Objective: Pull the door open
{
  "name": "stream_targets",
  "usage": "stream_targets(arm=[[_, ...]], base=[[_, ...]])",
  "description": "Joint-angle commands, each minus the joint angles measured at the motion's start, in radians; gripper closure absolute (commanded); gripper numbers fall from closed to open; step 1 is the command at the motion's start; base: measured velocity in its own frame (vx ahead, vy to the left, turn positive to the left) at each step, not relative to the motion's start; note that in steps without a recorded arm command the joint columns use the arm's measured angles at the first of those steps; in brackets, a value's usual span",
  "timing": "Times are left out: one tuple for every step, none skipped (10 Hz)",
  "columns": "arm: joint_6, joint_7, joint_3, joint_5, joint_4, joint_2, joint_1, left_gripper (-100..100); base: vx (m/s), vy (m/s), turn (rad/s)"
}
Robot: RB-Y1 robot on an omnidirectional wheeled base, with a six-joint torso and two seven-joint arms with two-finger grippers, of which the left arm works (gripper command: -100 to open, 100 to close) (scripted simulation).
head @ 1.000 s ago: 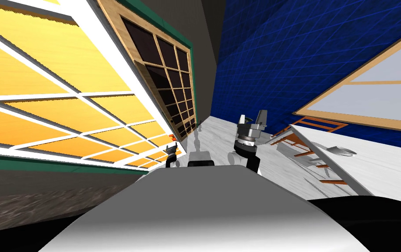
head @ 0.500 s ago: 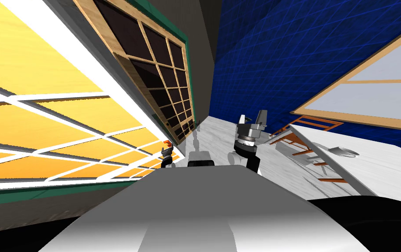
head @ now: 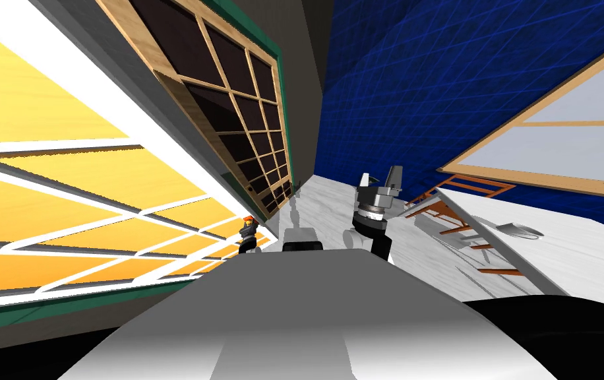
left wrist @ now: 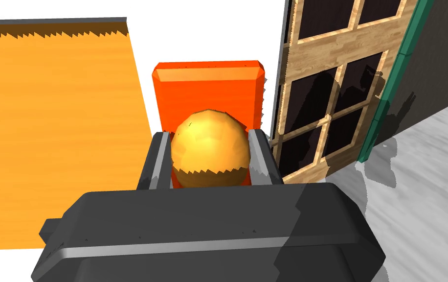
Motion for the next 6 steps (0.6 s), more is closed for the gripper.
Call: stream_targets(arm=[[0.000,0.000,-0.002,-0.001,0.000,-0.002,0.000,100],[0.000,0.000,-0.002,-0.001,0.000,-0.002,0.000,100],[0.000,0.000,-0.002,-0.001,0.000,-0.002,0.000,100],[0.000,0.000,-0.002,-0.001,0.000,-0.002,0.000,100],[-0.001,0.022,-0.023,-0.011,-0.005,0.013,0.010,100],[-0.001,0.028,-0.029,-0.013,-0.007,0.016,0.012,100]], base=[[-0.023,-0.003,-0.014],[-0.013,-0.003,-0.003],[-0.006,-0.003,0.002],[0.000,0.000,0.000],[-0.141,0.001,-0.111],[-0.195,-0.013,-0.099]])
